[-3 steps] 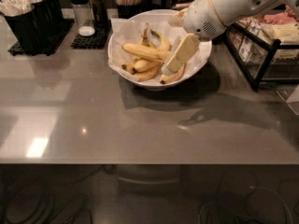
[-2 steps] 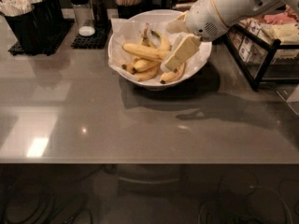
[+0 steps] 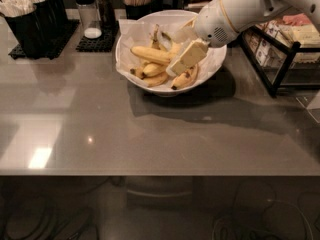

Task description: Pick banana from white bowl

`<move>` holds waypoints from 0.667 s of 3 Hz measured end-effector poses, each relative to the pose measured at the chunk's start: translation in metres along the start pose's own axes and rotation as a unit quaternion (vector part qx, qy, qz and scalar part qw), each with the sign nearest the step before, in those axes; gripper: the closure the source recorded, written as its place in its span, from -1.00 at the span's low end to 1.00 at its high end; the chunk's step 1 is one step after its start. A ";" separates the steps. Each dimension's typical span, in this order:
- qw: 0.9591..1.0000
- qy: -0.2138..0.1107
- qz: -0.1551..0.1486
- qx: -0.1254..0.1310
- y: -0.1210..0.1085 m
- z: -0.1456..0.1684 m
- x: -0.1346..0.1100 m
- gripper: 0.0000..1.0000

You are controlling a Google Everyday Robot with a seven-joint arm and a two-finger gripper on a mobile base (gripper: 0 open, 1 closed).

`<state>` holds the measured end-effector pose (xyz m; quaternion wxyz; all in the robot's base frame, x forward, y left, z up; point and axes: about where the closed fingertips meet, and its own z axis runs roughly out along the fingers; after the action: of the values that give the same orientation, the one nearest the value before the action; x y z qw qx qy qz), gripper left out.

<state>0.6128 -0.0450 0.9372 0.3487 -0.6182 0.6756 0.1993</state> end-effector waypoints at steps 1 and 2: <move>1.000 -0.004 0.006 -0.007 -0.009 0.022 -0.001 -0.52; 1.000 -0.007 0.009 -0.016 -0.013 0.037 -0.005 -0.50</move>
Offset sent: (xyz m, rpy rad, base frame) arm 0.0306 0.0390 -0.0242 0.0273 0.0501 0.0169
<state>0.6342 -0.0172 0.9180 0.3414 -0.6161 0.6755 0.2182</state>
